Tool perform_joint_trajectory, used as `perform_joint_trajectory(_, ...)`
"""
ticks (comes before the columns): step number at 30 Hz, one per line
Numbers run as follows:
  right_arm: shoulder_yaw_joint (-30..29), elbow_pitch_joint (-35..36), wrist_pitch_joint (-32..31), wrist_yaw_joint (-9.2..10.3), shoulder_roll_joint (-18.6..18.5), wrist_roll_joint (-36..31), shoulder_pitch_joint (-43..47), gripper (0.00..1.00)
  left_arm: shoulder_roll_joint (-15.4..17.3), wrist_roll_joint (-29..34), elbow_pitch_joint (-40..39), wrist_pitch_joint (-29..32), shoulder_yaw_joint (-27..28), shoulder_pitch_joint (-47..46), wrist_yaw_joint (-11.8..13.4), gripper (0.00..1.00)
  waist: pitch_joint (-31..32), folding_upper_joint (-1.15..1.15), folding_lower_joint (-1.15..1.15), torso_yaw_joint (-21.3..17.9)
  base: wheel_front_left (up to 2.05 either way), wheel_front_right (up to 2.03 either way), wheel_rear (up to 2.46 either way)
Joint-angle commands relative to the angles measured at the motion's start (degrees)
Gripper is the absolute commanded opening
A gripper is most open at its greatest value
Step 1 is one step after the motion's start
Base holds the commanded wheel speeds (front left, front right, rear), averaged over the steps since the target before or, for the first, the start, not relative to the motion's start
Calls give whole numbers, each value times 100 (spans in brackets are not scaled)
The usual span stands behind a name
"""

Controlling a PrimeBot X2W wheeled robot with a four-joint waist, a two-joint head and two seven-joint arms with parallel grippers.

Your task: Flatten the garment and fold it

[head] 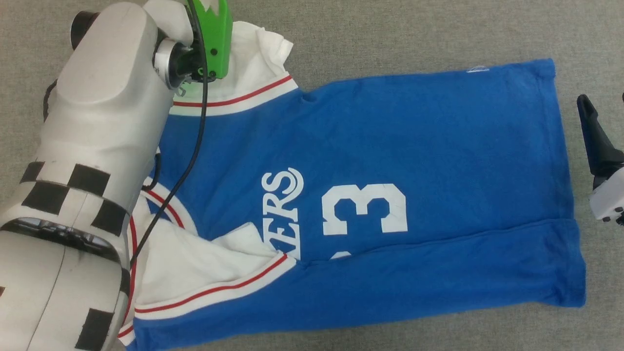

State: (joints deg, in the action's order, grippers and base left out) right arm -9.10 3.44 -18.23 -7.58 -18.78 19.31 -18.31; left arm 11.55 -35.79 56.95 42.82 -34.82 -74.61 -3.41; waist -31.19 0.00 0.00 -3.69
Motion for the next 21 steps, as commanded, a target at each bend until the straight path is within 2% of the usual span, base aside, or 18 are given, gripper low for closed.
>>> perform_joint_trajectory(1,-15,41,-28,9,27,11,-124,100,-71,-105,208,143,-62,378,2,0,0,0,0,14,0,0,0)
perform_joint_trajectory(6,-24,114,-116,9,-51,3,-190,100,-62,-289,92,24,78,401,-50,0,41,0,0,54,0,0,0)
perform_joint_trajectory(10,85,212,-506,9,-291,72,-363,100,-64,-482,-68,-118,251,370,-88,0,108,0,0,83,0,0,0)
perform_joint_trajectory(13,271,220,-1172,9,-504,180,-624,100,-29,-556,-181,-155,316,353,-100,0,152,0,0,94,0,0,0)
perform_joint_trajectory(17,716,91,-2586,9,-880,180,-1141,100,18,-606,-392,-154,347,340,-97,0,148,0,0,147,0,0,0)
perform_joint_trajectory(21,1147,-83,-3706,9,-1040,83,-1701,100,34,-645,-660,-114,371,297,-47,0,32,0,0,253,0,0,0)
